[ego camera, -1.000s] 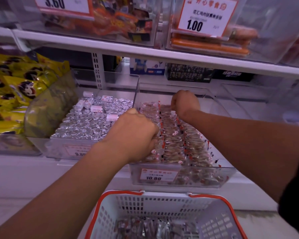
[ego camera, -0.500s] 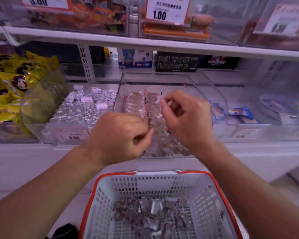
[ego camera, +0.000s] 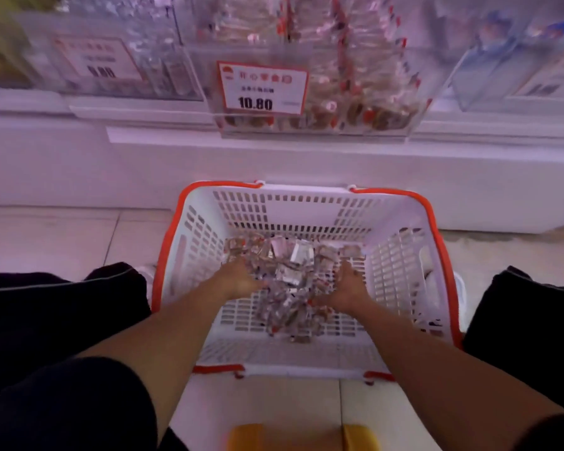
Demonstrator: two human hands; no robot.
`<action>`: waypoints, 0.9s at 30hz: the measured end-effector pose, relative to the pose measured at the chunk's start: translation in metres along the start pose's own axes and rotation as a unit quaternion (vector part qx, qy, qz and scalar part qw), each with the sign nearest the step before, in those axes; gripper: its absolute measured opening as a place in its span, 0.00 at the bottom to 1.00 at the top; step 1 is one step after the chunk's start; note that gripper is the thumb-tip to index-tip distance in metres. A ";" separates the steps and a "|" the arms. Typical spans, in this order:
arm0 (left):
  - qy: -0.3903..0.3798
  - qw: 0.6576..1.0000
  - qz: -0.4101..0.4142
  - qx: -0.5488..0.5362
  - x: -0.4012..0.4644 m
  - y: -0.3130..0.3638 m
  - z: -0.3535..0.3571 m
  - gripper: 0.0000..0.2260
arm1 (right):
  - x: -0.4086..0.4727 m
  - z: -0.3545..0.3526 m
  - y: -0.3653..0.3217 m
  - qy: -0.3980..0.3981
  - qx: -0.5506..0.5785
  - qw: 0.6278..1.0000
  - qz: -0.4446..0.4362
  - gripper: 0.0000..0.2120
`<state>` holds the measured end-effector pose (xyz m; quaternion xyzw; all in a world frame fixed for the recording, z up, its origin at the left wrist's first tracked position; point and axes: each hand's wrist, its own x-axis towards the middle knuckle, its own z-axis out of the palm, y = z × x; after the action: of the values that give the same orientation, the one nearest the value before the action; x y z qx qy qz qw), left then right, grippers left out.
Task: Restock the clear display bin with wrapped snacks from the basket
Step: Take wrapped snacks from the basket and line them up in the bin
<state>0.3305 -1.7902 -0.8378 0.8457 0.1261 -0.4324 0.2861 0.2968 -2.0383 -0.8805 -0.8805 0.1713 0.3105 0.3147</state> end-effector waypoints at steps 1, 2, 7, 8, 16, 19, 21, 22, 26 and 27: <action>0.014 0.994 -0.024 -0.102 0.013 0.002 0.012 0.41 | 0.009 0.006 -0.003 0.026 0.024 0.999 0.000 0.60; 0.032 0.980 -0.048 -0.190 0.027 0.006 0.023 0.43 | 0.017 0.011 -0.008 0.054 0.032 0.998 -0.022 0.57; 0.246 0.842 -0.125 -0.465 0.085 0.016 0.047 0.41 | 0.059 0.040 -0.049 0.037 0.066 0.996 -0.049 0.45; 0.269 0.817 -0.142 -0.491 0.094 0.016 0.041 0.38 | 0.065 0.045 -0.057 0.025 0.077 0.996 -0.032 0.41; 0.215 0.752 -0.220 -0.583 0.134 0.001 0.012 0.24 | 0.078 0.056 -0.057 0.104 0.231 0.967 -0.008 0.15; 0.208 0.765 -0.221 -0.568 0.132 -0.007 0.016 0.25 | 0.072 0.048 -0.057 0.086 0.384 0.917 0.059 0.17; 0.187 0.790 -0.210 -0.545 0.125 -0.001 0.012 0.28 | 0.067 0.041 -0.056 0.031 0.467 0.877 0.104 0.19; 0.192 0.778 -0.208 -0.561 0.126 0.001 0.009 0.27 | 0.065 0.038 -0.056 0.003 0.492 0.862 0.120 0.19; 0.289 0.767 -0.175 -0.546 0.111 0.008 0.012 0.22 | 0.050 0.027 -0.052 -0.095 0.541 0.824 0.137 0.13; 0.320 0.779 -0.153 -0.517 0.101 0.009 0.017 0.24 | 0.047 0.025 -0.051 -0.117 0.559 0.810 0.135 0.13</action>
<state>0.3830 -1.8109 -0.9234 0.6300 0.5430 -0.0444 0.5535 0.3462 -1.9892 -0.9036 -0.4772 0.3947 0.3014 0.7250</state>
